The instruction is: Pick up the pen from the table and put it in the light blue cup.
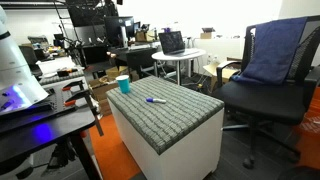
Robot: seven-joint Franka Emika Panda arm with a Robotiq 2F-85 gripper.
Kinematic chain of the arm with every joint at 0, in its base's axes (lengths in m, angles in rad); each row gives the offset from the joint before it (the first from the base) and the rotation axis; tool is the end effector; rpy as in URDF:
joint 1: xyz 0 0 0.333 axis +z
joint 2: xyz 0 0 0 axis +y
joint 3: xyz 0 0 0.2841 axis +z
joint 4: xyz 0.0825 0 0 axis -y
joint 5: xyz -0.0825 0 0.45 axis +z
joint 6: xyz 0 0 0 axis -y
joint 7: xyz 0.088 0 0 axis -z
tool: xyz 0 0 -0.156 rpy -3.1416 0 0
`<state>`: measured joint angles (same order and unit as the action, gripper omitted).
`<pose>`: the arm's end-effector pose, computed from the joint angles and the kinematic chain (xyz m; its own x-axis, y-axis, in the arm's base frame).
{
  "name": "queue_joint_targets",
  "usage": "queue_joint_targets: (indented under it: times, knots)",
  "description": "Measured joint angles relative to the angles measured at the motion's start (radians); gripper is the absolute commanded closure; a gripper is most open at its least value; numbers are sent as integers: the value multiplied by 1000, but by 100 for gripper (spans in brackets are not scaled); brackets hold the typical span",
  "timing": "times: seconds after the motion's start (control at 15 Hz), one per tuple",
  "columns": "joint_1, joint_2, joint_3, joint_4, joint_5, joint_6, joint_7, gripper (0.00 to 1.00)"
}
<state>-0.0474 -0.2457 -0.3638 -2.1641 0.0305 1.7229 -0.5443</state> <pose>0.4779 -0.2020 0.3750 0.9806 0.1553 -0.1194 0.1285 -0.9700 -0.2066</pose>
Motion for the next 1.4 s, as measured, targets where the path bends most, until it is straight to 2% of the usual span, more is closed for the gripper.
queue_joint_targets:
  times: [0.47,0.87,1.07,1.4]
  knots:
    - [0,0,0,0,0,0,0,0]
    - [-30,2,38,-6,32,39,23,0]
    - [-34,6,61,-30,82,115,94,0]
    - [-35,16,138,-108,131,297,324,0]
